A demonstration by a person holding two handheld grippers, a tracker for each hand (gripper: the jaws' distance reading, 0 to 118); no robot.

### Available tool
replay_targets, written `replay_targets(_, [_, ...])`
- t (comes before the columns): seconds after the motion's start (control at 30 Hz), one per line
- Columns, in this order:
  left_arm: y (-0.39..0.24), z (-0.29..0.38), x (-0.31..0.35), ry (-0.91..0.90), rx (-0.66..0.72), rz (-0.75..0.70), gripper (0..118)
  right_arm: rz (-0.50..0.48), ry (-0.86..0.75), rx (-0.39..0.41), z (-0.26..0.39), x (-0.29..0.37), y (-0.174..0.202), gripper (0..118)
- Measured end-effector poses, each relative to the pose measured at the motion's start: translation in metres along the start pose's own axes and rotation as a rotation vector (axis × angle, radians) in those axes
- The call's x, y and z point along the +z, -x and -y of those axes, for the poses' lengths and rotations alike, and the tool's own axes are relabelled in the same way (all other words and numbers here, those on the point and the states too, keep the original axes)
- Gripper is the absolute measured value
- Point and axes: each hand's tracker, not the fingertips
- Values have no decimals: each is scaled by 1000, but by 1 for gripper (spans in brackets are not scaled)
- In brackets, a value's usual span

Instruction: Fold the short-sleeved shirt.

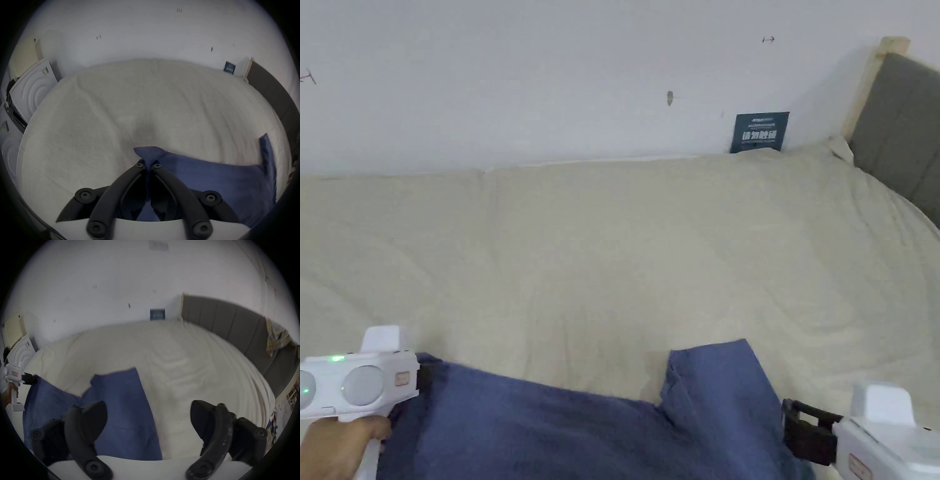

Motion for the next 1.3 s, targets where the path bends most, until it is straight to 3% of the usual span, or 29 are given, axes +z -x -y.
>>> replay_targets(0.13, [-2, -2, 50, -58, 39, 76, 4, 50, 130, 11, 16, -36, -4, 104])
replay_targets(0.33, [-4, 0, 102, -100, 32, 97, 4, 38, 257, 63, 42, -94, 4, 87])
replay_targets(0.43, [-3, 4, 113, -105, 35, 95, 4, 11, 245, 114, 47, -96, 10, 67])
replay_targets(0.47, [-3, 6, 116, -104, 35, 93, 4, 17, 234, 107, 47, -86, 14, 53])
replay_targets(0.53, [0, 10, 119, -101, 40, 88, 4, -23, 223, 93, 47, -80, 14, 5])
replay_targets(0.73, [6, 20, 143, -116, 65, 72, 4, -19, 94, 79, 30, -36, 22, 5])
replay_targets(0.93, [24, 6, 185, -202, 100, 53, 4, -66, -132, 170, -46, 29, 27, 5])
replay_targets(1.3, [66, -112, 297, -508, 111, -93, 4, -167, -566, 222, -218, 146, 86, 5])
